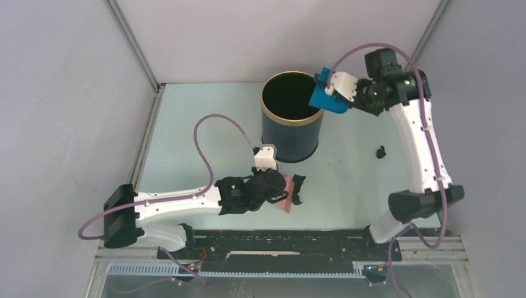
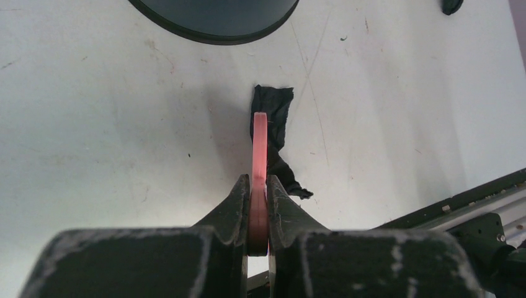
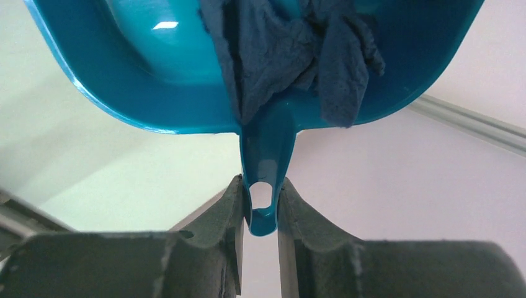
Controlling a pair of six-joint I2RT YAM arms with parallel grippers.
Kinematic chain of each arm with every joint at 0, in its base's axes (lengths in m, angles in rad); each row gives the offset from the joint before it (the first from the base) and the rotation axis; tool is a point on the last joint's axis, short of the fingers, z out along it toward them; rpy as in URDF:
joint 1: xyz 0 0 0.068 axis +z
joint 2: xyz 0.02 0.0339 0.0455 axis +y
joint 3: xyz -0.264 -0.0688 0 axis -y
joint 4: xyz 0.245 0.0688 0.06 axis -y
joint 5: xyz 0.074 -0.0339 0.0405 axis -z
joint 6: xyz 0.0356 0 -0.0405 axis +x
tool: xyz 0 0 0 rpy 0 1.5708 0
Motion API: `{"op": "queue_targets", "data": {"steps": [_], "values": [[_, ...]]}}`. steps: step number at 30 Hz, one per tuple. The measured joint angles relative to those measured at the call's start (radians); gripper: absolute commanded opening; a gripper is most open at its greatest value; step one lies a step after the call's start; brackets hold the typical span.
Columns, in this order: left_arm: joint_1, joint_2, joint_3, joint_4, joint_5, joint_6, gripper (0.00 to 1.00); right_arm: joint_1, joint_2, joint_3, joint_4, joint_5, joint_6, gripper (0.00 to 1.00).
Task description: Sweep away the paper scraps from the table
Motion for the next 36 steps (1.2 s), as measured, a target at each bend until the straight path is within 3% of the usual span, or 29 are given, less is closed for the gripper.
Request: {"op": "queue_targets", "data": {"steps": [4, 8, 10, 13, 17, 23, 31, 36], "values": [[-0.007, -0.016, -0.021, 0.008, 0.006, -0.001, 0.00, 0.055, 0.148, 0.185, 0.037, 0.145, 0.020, 0.00], [-0.008, -0.034, -0.041, 0.010, 0.006, -0.008, 0.00, 0.146, 0.209, 0.193, 0.162, 0.344, -0.039, 0.00], [-0.007, -0.042, -0.049, 0.011, 0.005, -0.008, 0.00, 0.193, 0.196, 0.120, 0.278, 0.433, -0.117, 0.00], [-0.008, -0.055, -0.061, 0.015, 0.004, -0.010, 0.00, 0.254, 0.096, -0.178, 0.667, 0.543, -0.363, 0.00], [-0.008, -0.082, -0.086, 0.019, 0.003, -0.021, 0.00, 0.282, -0.013, -0.541, 1.151, 0.557, -0.704, 0.00], [-0.008, -0.118, -0.126, 0.032, -0.001, -0.034, 0.00, 0.280, -0.020, -0.607, 1.477, 0.568, -0.904, 0.00], [-0.009, -0.140, -0.137, 0.037, -0.002, -0.034, 0.00, 0.280, -0.062, -0.606, 1.544, 0.599, -0.959, 0.00], [-0.009, -0.146, -0.153, 0.047, -0.002, -0.034, 0.00, 0.275, -0.085, -0.514, 1.328, 0.608, -0.808, 0.00]]}}
